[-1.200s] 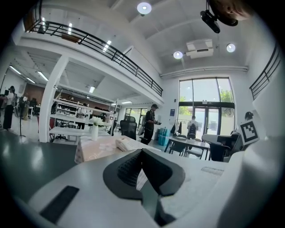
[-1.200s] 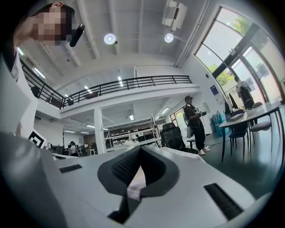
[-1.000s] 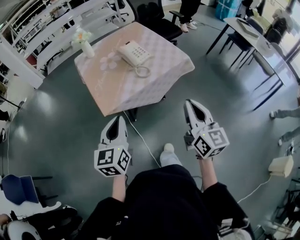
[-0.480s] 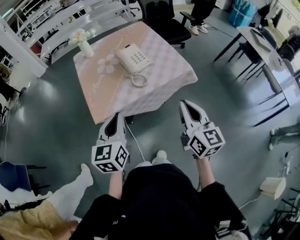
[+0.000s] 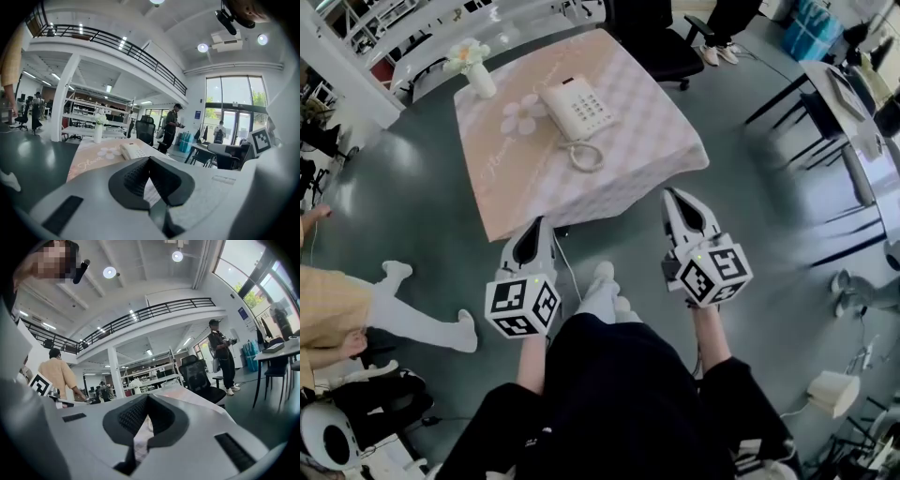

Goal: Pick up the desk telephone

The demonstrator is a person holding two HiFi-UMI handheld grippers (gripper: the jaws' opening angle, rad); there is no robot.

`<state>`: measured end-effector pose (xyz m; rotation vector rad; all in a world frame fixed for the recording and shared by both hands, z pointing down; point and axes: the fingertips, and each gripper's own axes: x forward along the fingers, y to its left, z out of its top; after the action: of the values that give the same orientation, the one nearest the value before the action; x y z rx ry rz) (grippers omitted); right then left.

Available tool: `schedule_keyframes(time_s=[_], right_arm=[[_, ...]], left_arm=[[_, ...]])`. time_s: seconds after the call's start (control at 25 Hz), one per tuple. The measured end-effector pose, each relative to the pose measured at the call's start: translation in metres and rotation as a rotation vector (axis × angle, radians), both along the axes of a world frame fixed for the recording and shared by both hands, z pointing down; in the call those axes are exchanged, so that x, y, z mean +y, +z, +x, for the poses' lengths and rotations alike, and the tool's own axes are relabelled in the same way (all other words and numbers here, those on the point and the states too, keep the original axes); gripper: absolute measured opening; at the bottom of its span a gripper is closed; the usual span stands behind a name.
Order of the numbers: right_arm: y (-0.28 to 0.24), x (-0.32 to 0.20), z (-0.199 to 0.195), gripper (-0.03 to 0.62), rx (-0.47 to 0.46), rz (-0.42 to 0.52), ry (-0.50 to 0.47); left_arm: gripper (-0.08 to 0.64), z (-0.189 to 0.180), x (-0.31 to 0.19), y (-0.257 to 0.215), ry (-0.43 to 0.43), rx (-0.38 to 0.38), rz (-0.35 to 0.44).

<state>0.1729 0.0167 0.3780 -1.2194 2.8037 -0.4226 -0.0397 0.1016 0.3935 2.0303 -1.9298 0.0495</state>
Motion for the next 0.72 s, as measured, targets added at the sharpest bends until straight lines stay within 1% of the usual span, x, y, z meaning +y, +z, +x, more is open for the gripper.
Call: schedule_keyframes(time_s=[0.24, 0.48, 0.72], right_arm=[[0.008, -0.038, -0.011, -0.008, 0.003, -0.018, -0.012], [0.017, -0.098, -0.031, -0.008, 0.011, -0.047, -0.028], [0.026, -0.15, -0.058, -0.008, 0.031, -0.061, -0.075]], left_arm=[[0.0, -0.01, -0.036, 0.008, -0.012, 0.016, -0.014], [0.0, -0.026, -0.092, 0.024, -0.032, 0.055, -0.047], [0.0, -0.045, -0.147, 0.037, -0.045, 0.099, -0.091]])
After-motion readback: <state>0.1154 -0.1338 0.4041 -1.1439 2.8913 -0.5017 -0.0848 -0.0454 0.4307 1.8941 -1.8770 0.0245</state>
